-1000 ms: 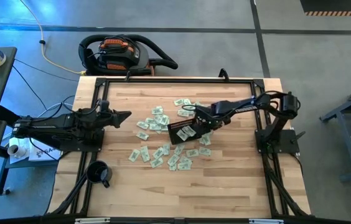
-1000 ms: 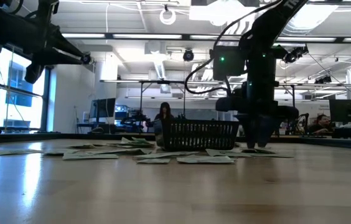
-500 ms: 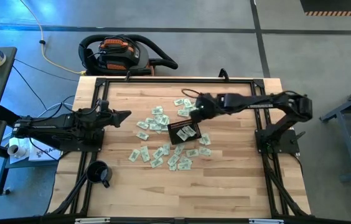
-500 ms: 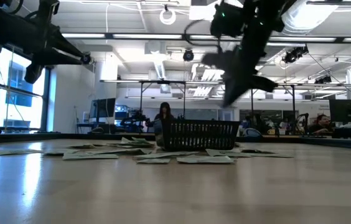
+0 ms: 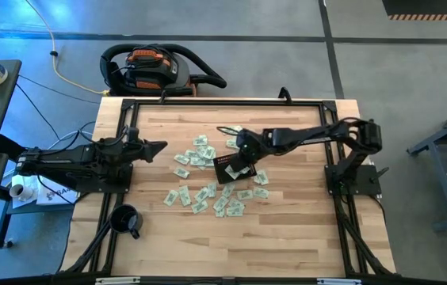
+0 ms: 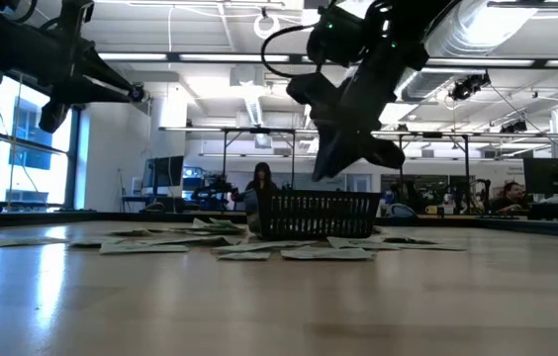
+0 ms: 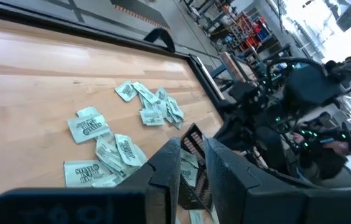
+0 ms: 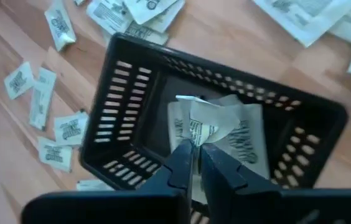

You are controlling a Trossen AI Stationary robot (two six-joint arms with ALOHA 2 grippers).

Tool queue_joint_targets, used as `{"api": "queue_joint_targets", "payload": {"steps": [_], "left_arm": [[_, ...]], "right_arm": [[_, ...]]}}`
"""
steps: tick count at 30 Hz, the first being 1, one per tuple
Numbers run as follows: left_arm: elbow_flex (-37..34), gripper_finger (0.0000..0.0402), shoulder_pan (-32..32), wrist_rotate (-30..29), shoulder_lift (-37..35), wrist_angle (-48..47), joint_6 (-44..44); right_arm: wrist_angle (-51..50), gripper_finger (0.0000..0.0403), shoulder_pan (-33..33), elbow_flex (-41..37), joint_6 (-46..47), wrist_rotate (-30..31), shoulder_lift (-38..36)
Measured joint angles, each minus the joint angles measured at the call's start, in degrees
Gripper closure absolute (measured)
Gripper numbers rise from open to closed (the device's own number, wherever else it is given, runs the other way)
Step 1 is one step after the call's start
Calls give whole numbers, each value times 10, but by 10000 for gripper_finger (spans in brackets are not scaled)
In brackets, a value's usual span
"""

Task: Pick and place Stevia / Truvia into bins
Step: Put the green stevia packet into the black bin

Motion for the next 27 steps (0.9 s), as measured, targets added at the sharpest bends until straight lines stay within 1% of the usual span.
{"api": "queue_joint_targets", "payload": {"steps": [5, 8, 10, 12, 15, 17, 18, 20, 23, 27], "left_arm": [[0, 291, 0, 16, 0, 0, 0], [0, 291, 0, 22, 0, 0, 0], [0, 291, 0, 29, 0, 0, -1], [0, 291, 0, 34, 0, 0, -10], [0, 291, 0, 34, 0, 0, -12], [0, 291, 0, 34, 0, -1, -11], [0, 291, 0, 34, 0, -1, -11], [0, 291, 0, 34, 0, -4, -11], [0, 291, 0, 33, 0, -7, -10], [0, 291, 0, 32, 0, -18, -10]], "right_arm": [[-12, 294, 3, 1, 27, 10, 0], [-43, 246, -1, 1, 32, 44, -21], [-94, 223, -4, 2, 52, 62, -38], [-170, 208, -8, 2, 49, 62, -50], [-295, 202, -7, 1, 19, 50, -56], [-345, 203, 2, -3, 1, 40, -57], [-354, 204, 9, -7, -1, 40, -57], [-351, 205, 24, -16, -1, 37, -57], [-310, 205, 53, -37, 6, 27, -57], [-236, 205, 92, -75, 59, 16, -57]]}}
